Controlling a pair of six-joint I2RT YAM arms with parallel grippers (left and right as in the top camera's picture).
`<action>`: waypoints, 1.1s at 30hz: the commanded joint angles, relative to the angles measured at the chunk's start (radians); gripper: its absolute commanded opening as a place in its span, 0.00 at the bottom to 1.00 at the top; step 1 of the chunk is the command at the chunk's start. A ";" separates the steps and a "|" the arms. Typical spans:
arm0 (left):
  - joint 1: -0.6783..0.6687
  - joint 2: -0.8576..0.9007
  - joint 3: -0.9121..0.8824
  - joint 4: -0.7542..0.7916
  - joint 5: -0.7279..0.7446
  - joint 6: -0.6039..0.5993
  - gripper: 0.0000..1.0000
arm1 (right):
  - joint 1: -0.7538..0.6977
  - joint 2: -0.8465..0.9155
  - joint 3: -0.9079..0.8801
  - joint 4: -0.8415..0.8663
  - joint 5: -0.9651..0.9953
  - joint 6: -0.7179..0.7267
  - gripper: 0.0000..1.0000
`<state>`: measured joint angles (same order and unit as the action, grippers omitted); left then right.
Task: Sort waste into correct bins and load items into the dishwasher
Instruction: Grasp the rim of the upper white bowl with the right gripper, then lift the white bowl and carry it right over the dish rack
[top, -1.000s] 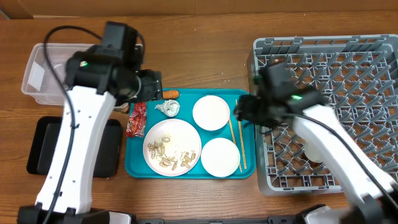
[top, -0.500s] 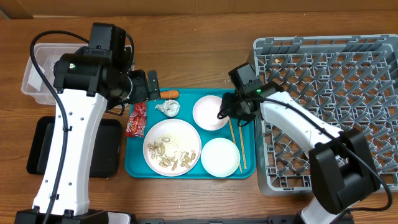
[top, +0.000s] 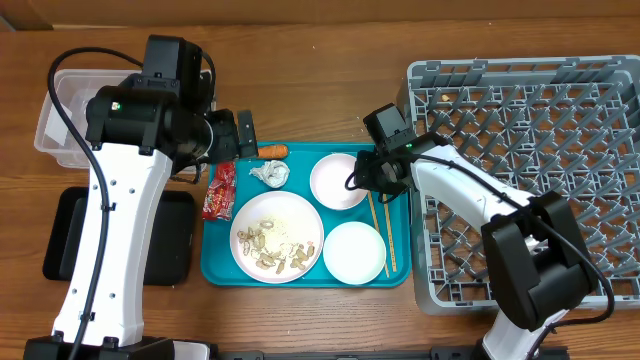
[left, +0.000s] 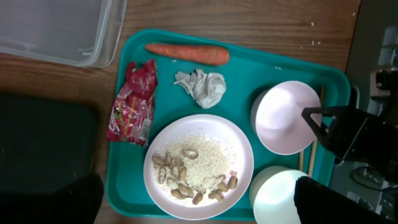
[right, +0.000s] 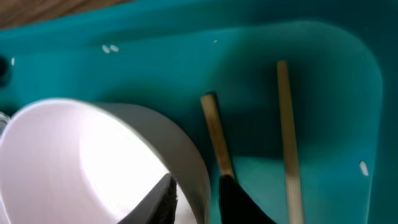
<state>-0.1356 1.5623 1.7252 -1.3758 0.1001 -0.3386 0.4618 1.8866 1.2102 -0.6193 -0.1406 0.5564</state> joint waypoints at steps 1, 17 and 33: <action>0.004 -0.005 0.017 0.003 -0.003 -0.010 1.00 | 0.004 0.005 0.020 0.006 0.005 -0.003 0.05; 0.004 -0.005 0.017 0.003 -0.003 -0.010 1.00 | 0.004 -0.256 0.287 -0.322 0.330 -0.040 0.04; 0.004 -0.005 0.017 0.003 -0.003 -0.009 1.00 | -0.026 -0.275 0.341 -0.562 1.377 -0.040 0.04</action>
<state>-0.1356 1.5623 1.7252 -1.3727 0.1001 -0.3386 0.4351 1.5787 1.5471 -1.1797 1.0317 0.5167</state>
